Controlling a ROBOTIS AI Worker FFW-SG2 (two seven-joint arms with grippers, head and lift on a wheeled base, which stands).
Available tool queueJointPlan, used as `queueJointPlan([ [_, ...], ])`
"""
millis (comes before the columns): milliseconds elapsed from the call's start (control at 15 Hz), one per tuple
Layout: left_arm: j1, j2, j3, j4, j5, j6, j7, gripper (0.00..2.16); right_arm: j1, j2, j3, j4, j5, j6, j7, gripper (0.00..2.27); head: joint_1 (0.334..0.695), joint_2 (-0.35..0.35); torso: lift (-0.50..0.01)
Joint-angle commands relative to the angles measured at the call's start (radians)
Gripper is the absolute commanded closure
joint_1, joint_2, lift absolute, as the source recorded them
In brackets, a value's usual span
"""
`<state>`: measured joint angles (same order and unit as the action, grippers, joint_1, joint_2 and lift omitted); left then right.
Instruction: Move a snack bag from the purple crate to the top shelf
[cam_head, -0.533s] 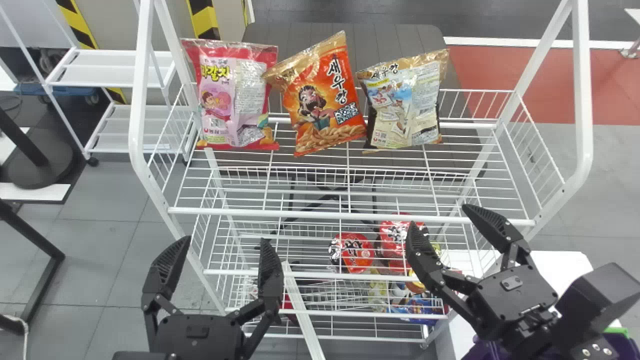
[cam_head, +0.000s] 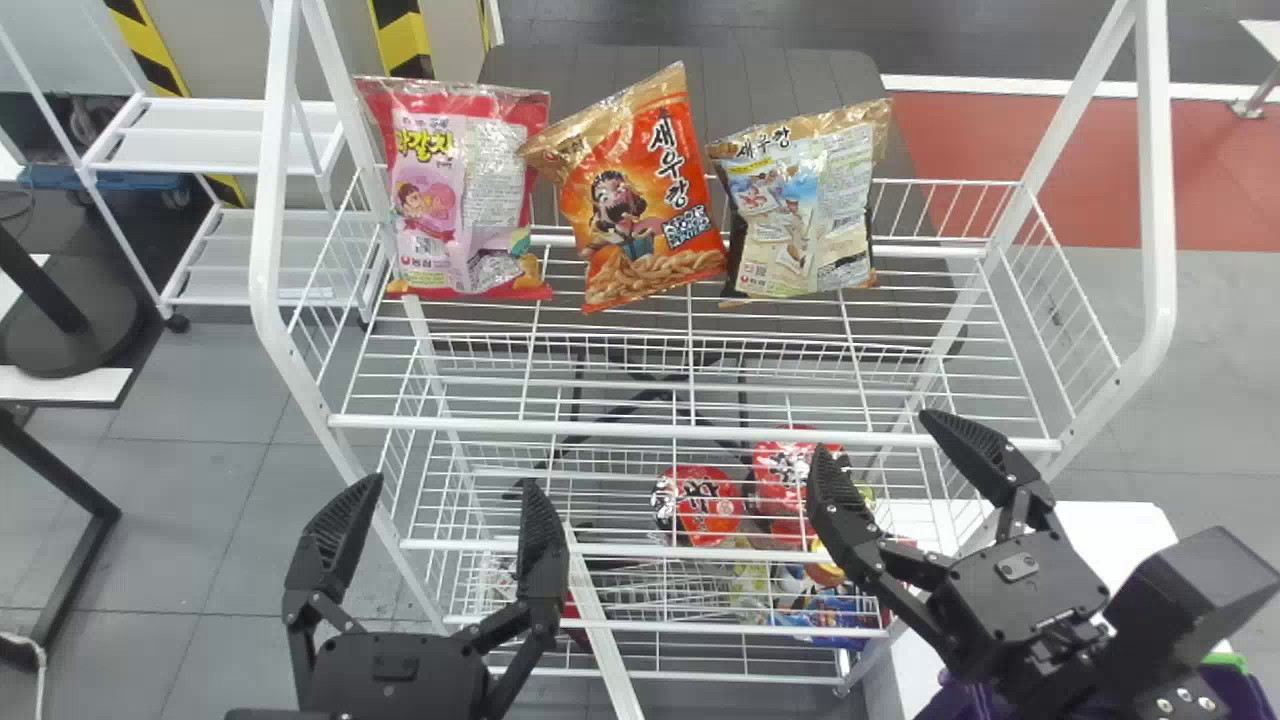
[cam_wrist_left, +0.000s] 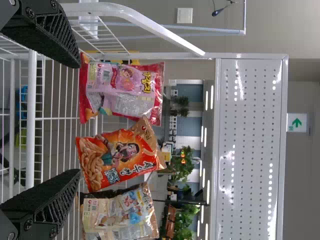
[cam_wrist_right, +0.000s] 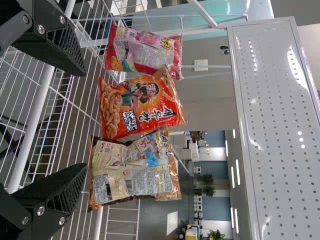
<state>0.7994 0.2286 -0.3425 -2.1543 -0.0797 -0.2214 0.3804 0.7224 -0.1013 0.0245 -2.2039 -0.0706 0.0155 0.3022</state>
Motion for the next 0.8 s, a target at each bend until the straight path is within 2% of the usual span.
queueJointPlan([
  [0, 0.0, 0.0, -0.003, 0.004, 0.0, 0.0, 0.0, 0.06, 0.0, 0.0, 0.0, 0.001, 0.0, -0.001, 0.0, 0.2, 0.695, -0.024, -0.004],
  [733, 0.008, 0.003, -0.009, -0.004, -0.012, -0.003, 0.009, 0.06, 0.012, 0.0, -0.003, -0.011, 0.0, 0.002, 0.0, 0.2, 0.695, -0.028, -0.017],
])
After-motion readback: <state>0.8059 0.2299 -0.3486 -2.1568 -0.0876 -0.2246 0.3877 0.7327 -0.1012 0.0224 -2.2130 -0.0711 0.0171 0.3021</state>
